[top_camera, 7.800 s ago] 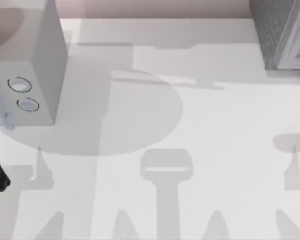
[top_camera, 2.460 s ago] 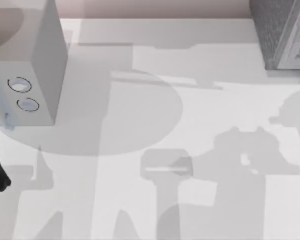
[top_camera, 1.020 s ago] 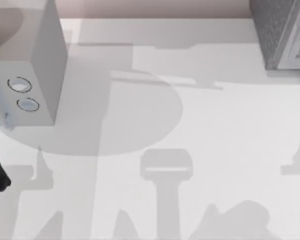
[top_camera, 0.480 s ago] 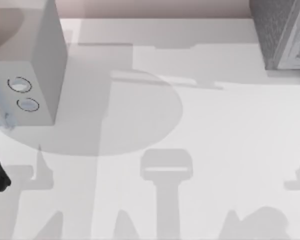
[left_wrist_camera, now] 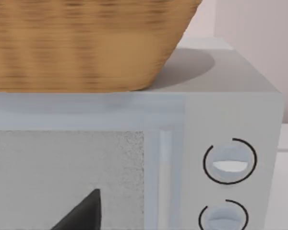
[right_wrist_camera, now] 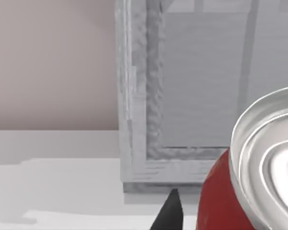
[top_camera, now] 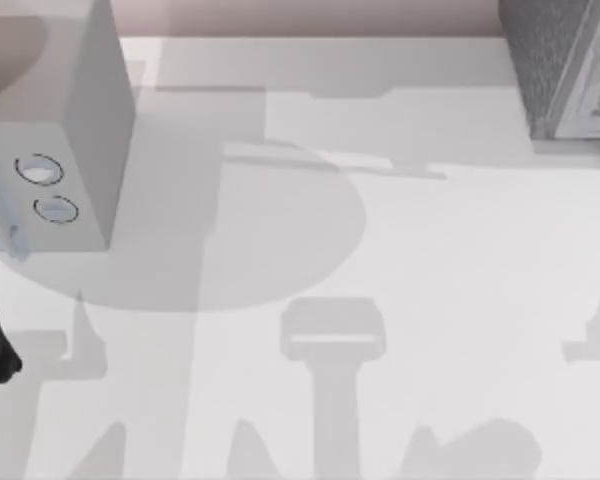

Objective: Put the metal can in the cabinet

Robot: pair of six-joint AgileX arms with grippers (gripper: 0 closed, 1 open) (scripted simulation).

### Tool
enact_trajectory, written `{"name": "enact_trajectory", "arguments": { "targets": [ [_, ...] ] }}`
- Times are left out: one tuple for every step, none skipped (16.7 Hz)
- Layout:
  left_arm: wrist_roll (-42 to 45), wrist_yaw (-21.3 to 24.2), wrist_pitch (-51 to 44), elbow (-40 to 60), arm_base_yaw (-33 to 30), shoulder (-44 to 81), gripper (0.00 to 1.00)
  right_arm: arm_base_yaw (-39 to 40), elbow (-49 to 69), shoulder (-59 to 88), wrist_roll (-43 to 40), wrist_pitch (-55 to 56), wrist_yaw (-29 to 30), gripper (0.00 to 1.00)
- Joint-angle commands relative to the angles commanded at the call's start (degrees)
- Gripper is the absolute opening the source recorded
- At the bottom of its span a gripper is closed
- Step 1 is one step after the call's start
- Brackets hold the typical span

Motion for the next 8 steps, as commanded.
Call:
{"name": "enact_trajectory", "arguments": {
  "targets": [
    [0.0, 0.0, 0.0, 0.0, 0.0, 0.0, 1.0, 0.42, 3.63, 3.0, 0.04, -0.94, 0.45, 0.0],
    [0.0, 0.0, 0.0, 0.0, 0.0, 0.0, 1.0, 0.88, 7.78, 6.34, 0.08, -1.98, 0.95, 0.0],
    [0.0, 0.0, 0.0, 0.0, 0.0, 0.0, 1.0, 1.38, 12.4, 9.94, 0.13, -3.13, 1.49, 0.0],
    [0.0, 0.0, 0.0, 0.0, 0.0, 0.0, 1.0, 1.92, 17.41, 13.76, 0.18, -4.35, 2.05, 0.0],
    [0.0, 0.0, 0.0, 0.0, 0.0, 0.0, 1.0, 2.48, 22.74, 17.75, 0.23, -5.63, 2.64, 0.0],
    [0.0, 0.0, 0.0, 0.0, 0.0, 0.0, 1.0, 3.05, 28.31, 21.87, 0.28, -6.95, 3.25, 0.0],
    [0.0, 0.0, 0.0, 0.0, 0.0, 0.0, 1.0, 3.64, 34.04, 26.08, 0.33, -8.31, 3.87, 0.0],
    [0.0, 0.0, 0.0, 0.0, 0.0, 0.0, 1.0, 4.24, 39.86, 30.32, 0.38, -9.68, 4.5, 0.0]
  ]
}}
